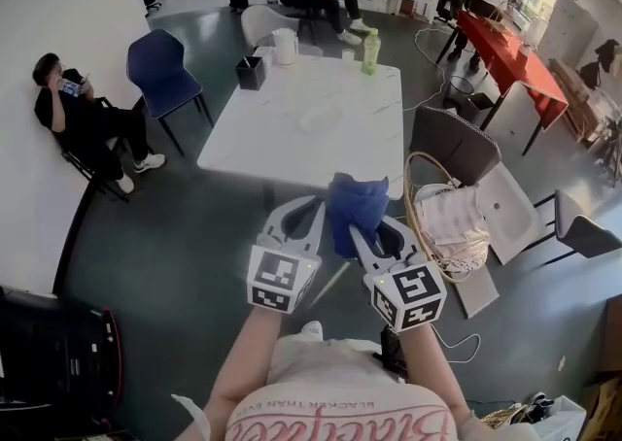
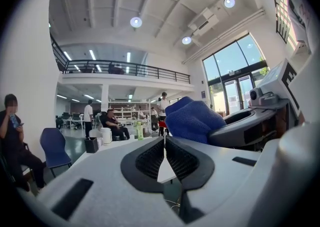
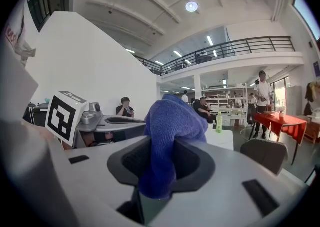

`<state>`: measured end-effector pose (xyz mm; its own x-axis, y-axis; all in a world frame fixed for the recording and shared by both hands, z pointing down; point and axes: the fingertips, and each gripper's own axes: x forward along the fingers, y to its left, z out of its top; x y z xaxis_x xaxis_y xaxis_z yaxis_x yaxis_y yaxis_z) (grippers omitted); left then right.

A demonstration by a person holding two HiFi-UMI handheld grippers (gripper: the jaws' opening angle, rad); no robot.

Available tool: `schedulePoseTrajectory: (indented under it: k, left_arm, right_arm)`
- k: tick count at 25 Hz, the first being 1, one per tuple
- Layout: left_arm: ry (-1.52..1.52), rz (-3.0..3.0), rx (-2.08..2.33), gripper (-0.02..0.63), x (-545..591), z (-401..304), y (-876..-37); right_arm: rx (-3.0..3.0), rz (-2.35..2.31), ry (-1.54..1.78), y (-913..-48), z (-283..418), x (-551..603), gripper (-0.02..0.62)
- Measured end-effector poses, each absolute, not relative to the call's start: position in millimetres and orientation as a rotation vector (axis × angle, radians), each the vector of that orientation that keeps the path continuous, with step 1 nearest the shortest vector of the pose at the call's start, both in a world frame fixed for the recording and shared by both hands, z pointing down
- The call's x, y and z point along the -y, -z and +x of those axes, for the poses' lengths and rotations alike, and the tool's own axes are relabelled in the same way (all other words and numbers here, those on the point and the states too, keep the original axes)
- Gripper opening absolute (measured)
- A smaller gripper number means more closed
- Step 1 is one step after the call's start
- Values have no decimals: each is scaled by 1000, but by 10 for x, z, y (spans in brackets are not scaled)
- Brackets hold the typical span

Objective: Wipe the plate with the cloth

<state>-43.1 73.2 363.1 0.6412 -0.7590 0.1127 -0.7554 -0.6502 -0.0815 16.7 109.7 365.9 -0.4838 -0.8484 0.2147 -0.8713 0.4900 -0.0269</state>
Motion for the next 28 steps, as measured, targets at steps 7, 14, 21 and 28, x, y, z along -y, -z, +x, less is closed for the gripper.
schedulePoseTrajectory:
  k: [7,14,21,28]
  left_arm:
    - [228,-2840,-1307,11,-235,-549,-3768]
    - [208,-2850,-1347,11,194,-617,-3858]
    - [197,-2861,-1380,12,755,-600,-3959]
    - [170,-2879,-1404,12,1421,-467,-4020]
  right_arm:
    - [2525,1491,-233,-3830,94,-627,101]
    - [2515,1480,-247,-3910,79,-193,101]
    - [2516,1474,-257,-3970,141,406,101]
    - [2510,1452,-277,-4021,341,1137,101]
